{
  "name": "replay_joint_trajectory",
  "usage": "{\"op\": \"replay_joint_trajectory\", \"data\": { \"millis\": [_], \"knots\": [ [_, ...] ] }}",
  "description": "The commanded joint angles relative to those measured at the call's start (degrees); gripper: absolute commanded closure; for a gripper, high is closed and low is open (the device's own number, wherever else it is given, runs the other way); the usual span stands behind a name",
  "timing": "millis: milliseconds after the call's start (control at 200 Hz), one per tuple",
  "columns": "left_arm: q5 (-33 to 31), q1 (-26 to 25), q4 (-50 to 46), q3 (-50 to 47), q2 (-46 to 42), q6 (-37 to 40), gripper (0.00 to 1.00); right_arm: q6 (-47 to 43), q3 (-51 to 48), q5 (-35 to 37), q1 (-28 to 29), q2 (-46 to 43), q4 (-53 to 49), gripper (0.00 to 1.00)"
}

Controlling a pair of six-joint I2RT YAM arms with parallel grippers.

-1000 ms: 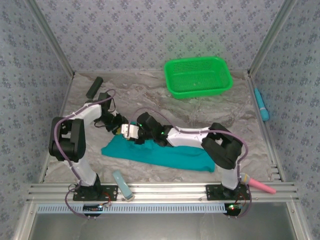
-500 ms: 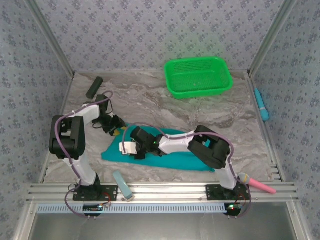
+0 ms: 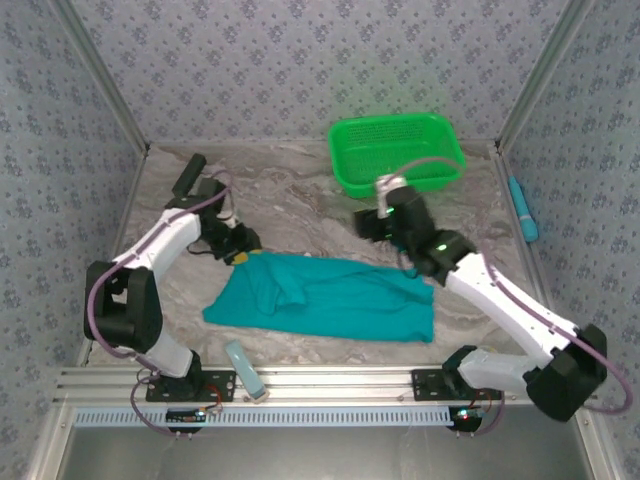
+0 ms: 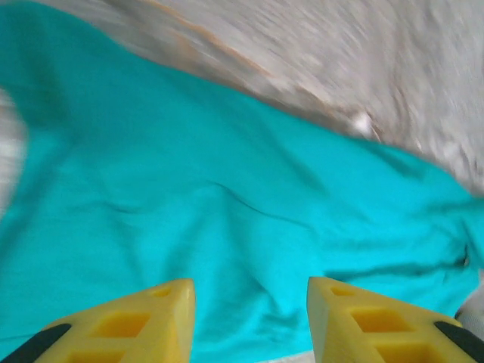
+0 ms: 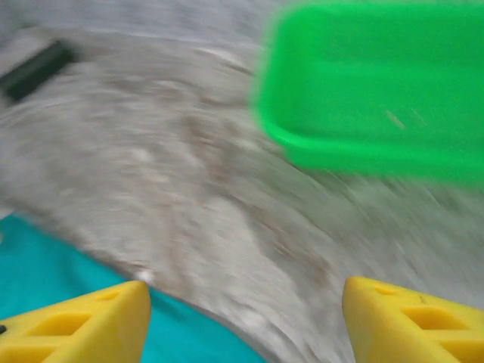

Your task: Fold the inside-out t-shirt

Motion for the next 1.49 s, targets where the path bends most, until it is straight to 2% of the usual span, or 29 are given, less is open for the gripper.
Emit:
{"op": "replay_joint_trajectory", "data": {
  "millis": [0, 85, 155, 330, 420, 505, 580, 620, 665, 725, 845, 1039, 1109, 1174, 1189, 1254, 1279, 1354, 1489],
  "knots": [
    [-0.44, -7.62, -2.22, 1.92, 1.51, 3.01, 0.57, 18.01, -4.98, -13.30, -11.81, -1.79, -19.86, 0.34],
    [-3.52, -11.15, -3.65, 2.21, 4.35, 4.82, 0.57, 18.13, -7.51, -21.74, -21.07, 0.15, -21.34, 0.41],
    [-1.88, -12.32, -3.12, 0.13, 5.54, 5.74, 0.57, 16.80, -7.37, -25.18, -23.75, 3.98, -24.35, 0.44],
    [-1.93, -12.76, -4.41, -3.06, 6.84, 8.92, 0.57, 16.97, -7.41, -19.57, -23.44, 12.63, -23.94, 0.42],
    [-0.61, -12.78, -5.92, -4.58, 7.82, 9.77, 0.57, 15.27, -6.44, -19.79, -23.40, 18.14, -21.26, 0.43],
    [-0.94, -12.42, -4.58, -7.29, 8.12, 9.57, 0.57, 14.55, -4.73, -18.30, -23.42, 23.61, -19.27, 0.52],
    [0.48, -11.77, -3.14, -8.71, 9.08, 9.03, 0.57, 14.47, -3.46, -15.57, -23.61, 27.12, -17.72, 0.54],
    [1.17, -11.34, -1.97, -9.77, 9.46, 8.57, 0.57, 14.65, -2.81, -15.18, -23.80, 28.99, -17.09, 0.60],
    [1.26, -10.55, -0.99, -11.00, 9.89, 7.77, 0.57, 14.74, -2.10, -16.20, -23.99, 30.56, -16.43, 0.79],
    [2.16, -9.41, 0.20, -12.55, 10.04, 7.36, 0.58, 15.30, -1.55, -17.10, -23.98, 31.49, -15.48, 0.94],
    [1.49, -7.19, 0.36, -14.95, 8.91, 7.36, 0.59, 15.29, 1.23, -15.23, -24.53, 31.39, -15.52, 1.00],
    [1.78, -5.44, 2.96, -16.42, 9.00, 5.40, 0.60, 15.42, 6.51, -11.62, -28.63, 33.20, -12.20, 1.00],
    [3.20, -5.42, 4.96, -17.14, 10.13, 4.39, 0.60, 15.82, 7.94, -10.78, -30.11, 34.82, -9.14, 0.92],
    [3.61, -5.45, 6.08, -17.63, 10.63, 3.94, 0.60, 17.64, 7.85, -10.33, -31.27, 35.78, -6.98, 0.90],
    [3.56, -5.38, 6.13, -17.75, 10.71, 3.90, 0.60, 17.95, 7.71, -10.53, -31.61, 35.99, -6.36, 0.87],
    [3.60, -5.37, 6.03, -17.52, 10.51, 3.81, 0.60, 18.12, 7.75, -12.82, -33.22, 37.21, -5.28, 0.58],
    [3.75, -5.37, 5.87, -17.45, 10.26, 3.73, 0.59, 18.09, 7.96, -14.18, -33.71, 37.62, -5.27, 0.50],
    [4.33, -5.37, 5.32, -17.23, 8.95, 3.29, 0.58, 15.92, 8.93, -18.32, -34.64, 38.09, -6.88, 0.44],
    [5.66, -5.36, 2.10, -15.04, 5.78, 3.45, 0.55, 13.05, 10.64, -21.36, -34.16, 34.25, -13.82, 0.38]
  ]
}}
